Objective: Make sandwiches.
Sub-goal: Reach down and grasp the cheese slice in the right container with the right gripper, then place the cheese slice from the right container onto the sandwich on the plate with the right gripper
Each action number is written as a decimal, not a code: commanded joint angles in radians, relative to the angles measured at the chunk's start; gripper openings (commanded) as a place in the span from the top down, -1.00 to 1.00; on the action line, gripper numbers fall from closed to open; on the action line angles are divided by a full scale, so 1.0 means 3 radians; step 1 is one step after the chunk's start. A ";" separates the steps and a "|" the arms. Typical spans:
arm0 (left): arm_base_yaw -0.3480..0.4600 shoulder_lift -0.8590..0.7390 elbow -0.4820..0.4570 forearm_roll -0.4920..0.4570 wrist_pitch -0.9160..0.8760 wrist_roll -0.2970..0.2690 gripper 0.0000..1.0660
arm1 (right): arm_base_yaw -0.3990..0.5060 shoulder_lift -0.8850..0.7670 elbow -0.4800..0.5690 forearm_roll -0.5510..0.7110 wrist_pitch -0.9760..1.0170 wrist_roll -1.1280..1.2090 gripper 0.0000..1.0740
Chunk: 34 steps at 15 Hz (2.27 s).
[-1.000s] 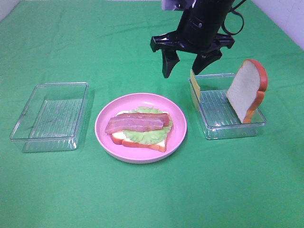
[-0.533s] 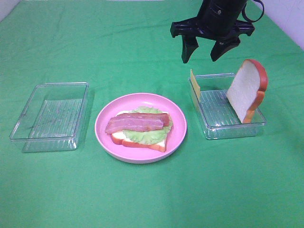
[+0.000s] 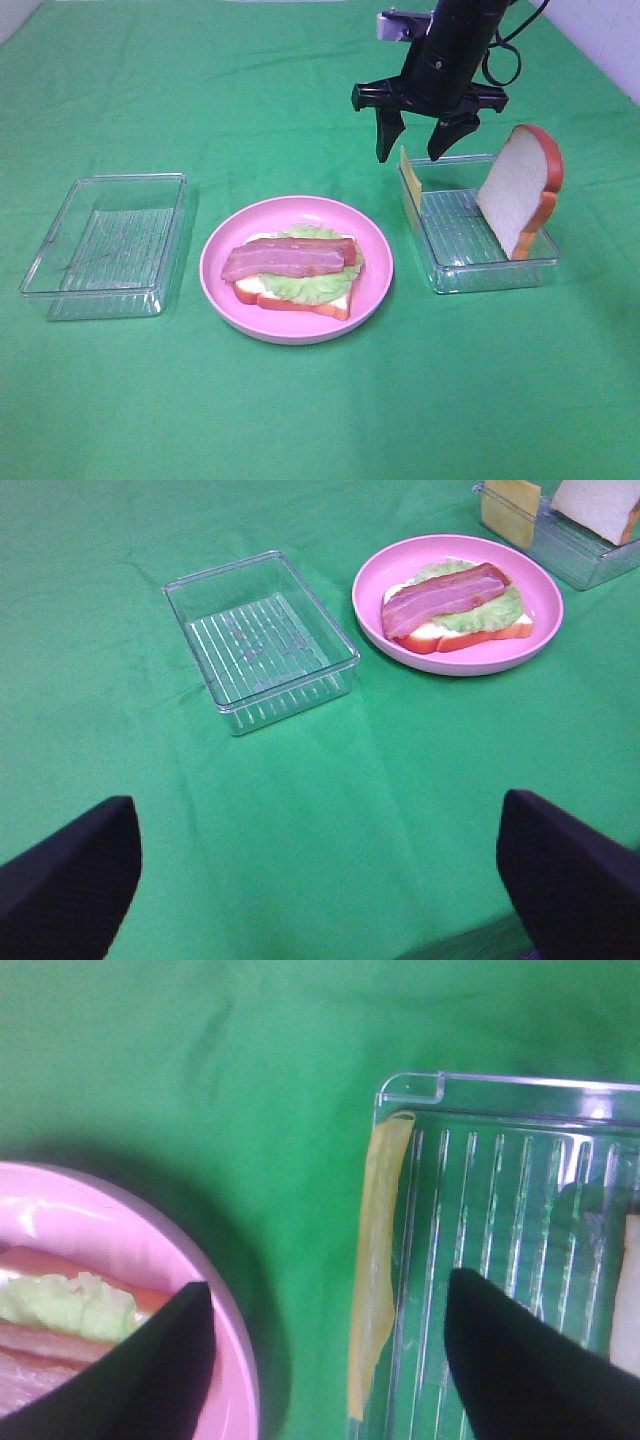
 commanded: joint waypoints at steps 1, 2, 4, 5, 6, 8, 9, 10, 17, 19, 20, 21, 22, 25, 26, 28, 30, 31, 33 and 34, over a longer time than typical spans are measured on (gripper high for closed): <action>-0.0007 -0.0030 0.0007 -0.0023 -0.0040 -0.0007 -0.72 | -0.0007 0.0130 -0.0047 0.0010 0.0020 -0.0030 -0.07; -0.0007 -0.0030 0.0007 -0.0023 -0.0040 -0.0007 -0.72 | -0.0007 0.0167 -0.0047 0.0010 0.0027 -0.0030 -0.07; -0.0007 -0.0030 0.0007 -0.0023 -0.0040 -0.0007 -0.72 | -0.0007 0.0220 -0.0063 0.0007 0.0040 -0.0030 0.00; -0.0007 -0.0030 0.0007 -0.0023 -0.0040 -0.0007 -0.72 | -0.0007 0.0227 -0.0063 0.0007 0.0037 -0.0030 0.04; -0.0007 -0.0030 0.0007 -0.0023 -0.0040 -0.0007 -0.72 | -0.0007 0.0227 -0.0063 0.0003 0.0037 -0.0030 0.14; -0.0007 -0.0030 0.0007 -0.0023 -0.0040 -0.0007 -0.72 | -0.0007 0.0227 -0.0063 -0.0033 0.0047 -0.0030 0.53; -0.0007 -0.0030 0.0007 -0.0023 -0.0040 -0.0007 -0.72 | -0.0007 0.0227 -0.0063 -0.0047 0.0050 -0.0030 0.72; -0.0007 -0.0030 0.0007 -0.0023 -0.0040 -0.0007 -0.72 | -0.0007 0.0227 -0.0063 -0.0057 0.0073 -0.0030 0.93; -0.0007 -0.0030 0.0007 -0.0023 -0.0040 -0.0007 -0.72 | -0.0003 0.0220 -0.0573 -0.0047 0.0610 -0.0180 1.00; -0.0007 -0.0030 0.0007 -0.0023 -0.0040 -0.0007 -0.72 | -0.0003 0.0087 -0.0723 0.0327 0.0733 -0.0367 1.00; -0.0007 -0.0030 0.0007 -0.0023 -0.0040 -0.0007 -0.72 | -0.0003 0.0070 -0.0720 0.0427 0.0733 -0.0407 1.00; -0.0007 -0.0030 0.0007 -0.0023 -0.0040 -0.0007 -0.72 | -0.0003 0.0020 -0.0717 0.0627 0.0733 -0.0490 1.00; -0.0007 -0.0030 0.0007 -0.0023 -0.0040 -0.0007 -0.72 | 0.0007 -0.0027 -0.0687 0.0873 0.0733 -0.0590 1.00; -0.0007 -0.0030 0.0007 -0.0023 -0.0040 -0.0007 -0.72 | 0.0047 -0.0117 -0.0313 0.1887 0.0733 -0.1003 1.00; -0.0007 -0.0030 0.0007 -0.0023 -0.0040 -0.0007 -0.72 | 0.0063 -0.0117 -0.0257 0.1950 0.0733 -0.1073 1.00; -0.0007 -0.0030 0.0007 -0.0023 -0.0040 -0.0007 -0.72 | 0.0243 -0.0110 0.0043 0.1993 0.0710 -0.1237 1.00; -0.0007 -0.0030 0.0007 -0.0023 -0.0040 -0.0007 -0.72 | 0.0407 -0.0107 0.0280 0.1990 0.0500 -0.1293 1.00; -0.0007 -0.0030 0.0007 -0.0023 -0.0040 -0.0007 -0.72 | 0.0477 -0.0097 0.0350 0.1990 0.0367 -0.1293 1.00; -0.0007 -0.0030 0.0007 -0.0023 -0.0040 -0.0007 -0.72 | 0.0517 0.0013 0.0373 0.1977 0.0287 -0.1243 1.00; -0.0007 -0.0030 0.0007 -0.0023 -0.0040 -0.0007 -0.72 | 0.0507 0.0083 0.0373 0.1923 0.0287 -0.1177 1.00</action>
